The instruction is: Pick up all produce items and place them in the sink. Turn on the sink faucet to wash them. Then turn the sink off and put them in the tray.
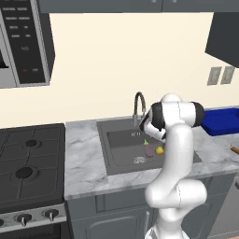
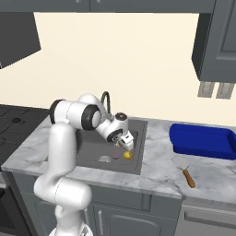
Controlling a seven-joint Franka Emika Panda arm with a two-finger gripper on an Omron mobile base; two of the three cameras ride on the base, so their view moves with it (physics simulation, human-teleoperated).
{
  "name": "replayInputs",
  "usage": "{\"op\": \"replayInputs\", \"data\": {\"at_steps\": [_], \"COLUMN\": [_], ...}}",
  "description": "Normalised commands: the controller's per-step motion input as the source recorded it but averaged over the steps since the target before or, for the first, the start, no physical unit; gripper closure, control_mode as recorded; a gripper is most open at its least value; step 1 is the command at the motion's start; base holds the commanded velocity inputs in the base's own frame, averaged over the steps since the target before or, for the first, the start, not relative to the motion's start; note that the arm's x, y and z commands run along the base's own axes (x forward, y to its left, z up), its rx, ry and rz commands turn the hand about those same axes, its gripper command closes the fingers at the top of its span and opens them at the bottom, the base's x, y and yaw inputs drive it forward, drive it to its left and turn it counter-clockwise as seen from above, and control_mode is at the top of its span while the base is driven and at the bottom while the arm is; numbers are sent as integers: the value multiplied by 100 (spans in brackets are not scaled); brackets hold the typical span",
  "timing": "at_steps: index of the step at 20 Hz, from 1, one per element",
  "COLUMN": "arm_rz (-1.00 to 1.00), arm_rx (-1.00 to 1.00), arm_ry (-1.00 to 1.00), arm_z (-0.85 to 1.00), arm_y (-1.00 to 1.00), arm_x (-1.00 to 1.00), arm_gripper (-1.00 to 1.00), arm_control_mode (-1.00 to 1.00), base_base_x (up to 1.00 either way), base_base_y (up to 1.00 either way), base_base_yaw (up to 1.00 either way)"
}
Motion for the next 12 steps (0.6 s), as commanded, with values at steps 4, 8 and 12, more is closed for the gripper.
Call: {"op": "replayInputs", "data": {"at_steps": [4,8,12], "arm_rz": [0,0,3], "arm_rx": [4,2,5], "arm_ry": [0,0,4], "arm_z": [86,82,81], "arm_y": [0,-1,0], "arm_x": [-52,-41,-11], "arm_gripper": [-100,-100,-100], "arm_control_mode": [-100,-100,-100], "base_base_x": [0,0,0], "base_base_y": [0,0,0], "base_base_yaw": [0,0,0]}}
